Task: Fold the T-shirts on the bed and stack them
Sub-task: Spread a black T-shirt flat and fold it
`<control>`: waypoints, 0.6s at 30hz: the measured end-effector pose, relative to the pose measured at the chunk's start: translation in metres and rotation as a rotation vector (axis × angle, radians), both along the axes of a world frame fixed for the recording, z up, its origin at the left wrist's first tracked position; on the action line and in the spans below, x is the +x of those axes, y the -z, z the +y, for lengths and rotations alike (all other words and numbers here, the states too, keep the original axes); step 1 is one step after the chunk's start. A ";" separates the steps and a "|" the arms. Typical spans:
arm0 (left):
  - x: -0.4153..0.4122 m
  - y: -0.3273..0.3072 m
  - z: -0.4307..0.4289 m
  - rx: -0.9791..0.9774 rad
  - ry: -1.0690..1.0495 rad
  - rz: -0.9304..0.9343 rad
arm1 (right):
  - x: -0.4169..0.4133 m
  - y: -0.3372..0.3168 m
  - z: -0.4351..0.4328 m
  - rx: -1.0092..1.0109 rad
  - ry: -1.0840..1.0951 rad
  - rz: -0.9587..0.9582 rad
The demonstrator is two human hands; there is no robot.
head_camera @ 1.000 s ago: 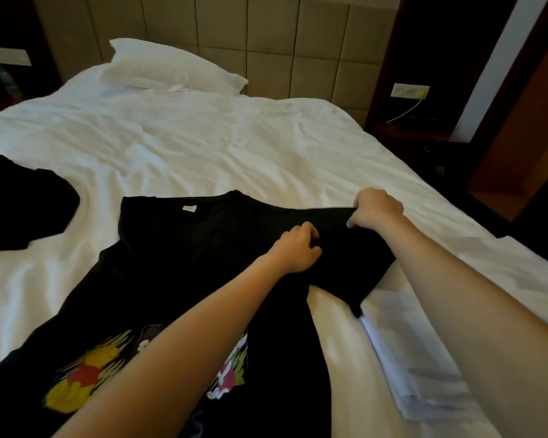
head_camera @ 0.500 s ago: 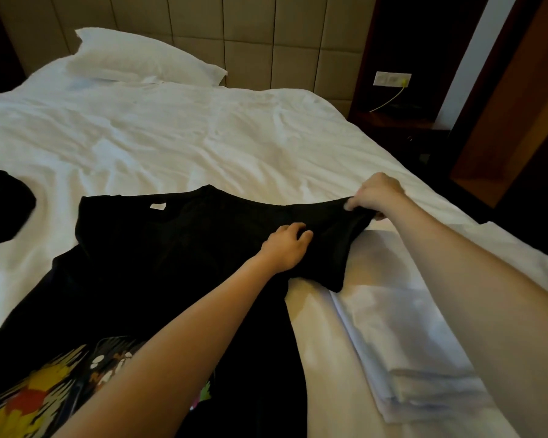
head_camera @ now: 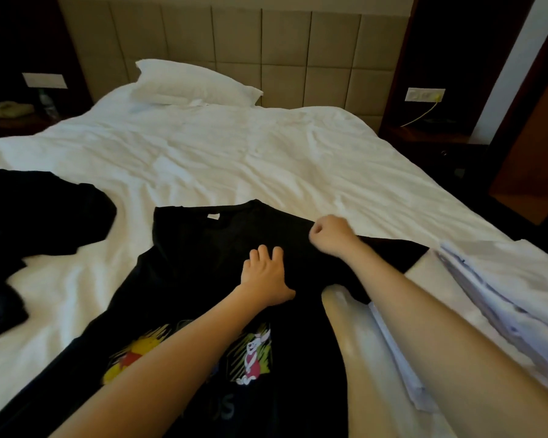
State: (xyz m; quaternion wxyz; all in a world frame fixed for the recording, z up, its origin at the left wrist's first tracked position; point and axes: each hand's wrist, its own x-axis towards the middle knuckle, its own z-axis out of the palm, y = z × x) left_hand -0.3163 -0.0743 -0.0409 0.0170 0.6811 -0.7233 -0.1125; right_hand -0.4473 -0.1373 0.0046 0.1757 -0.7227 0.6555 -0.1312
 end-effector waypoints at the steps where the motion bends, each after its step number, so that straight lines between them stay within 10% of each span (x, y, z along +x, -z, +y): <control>1: 0.008 0.002 0.005 0.017 0.006 0.006 | 0.014 0.006 0.002 0.100 -0.041 -0.056; 10: 0.049 0.010 0.026 0.051 -0.111 0.284 | 0.077 0.032 0.013 0.522 0.104 -0.492; 18: 0.039 -0.021 -0.004 0.172 -0.352 1.249 | 0.069 0.016 -0.005 0.479 0.272 -1.055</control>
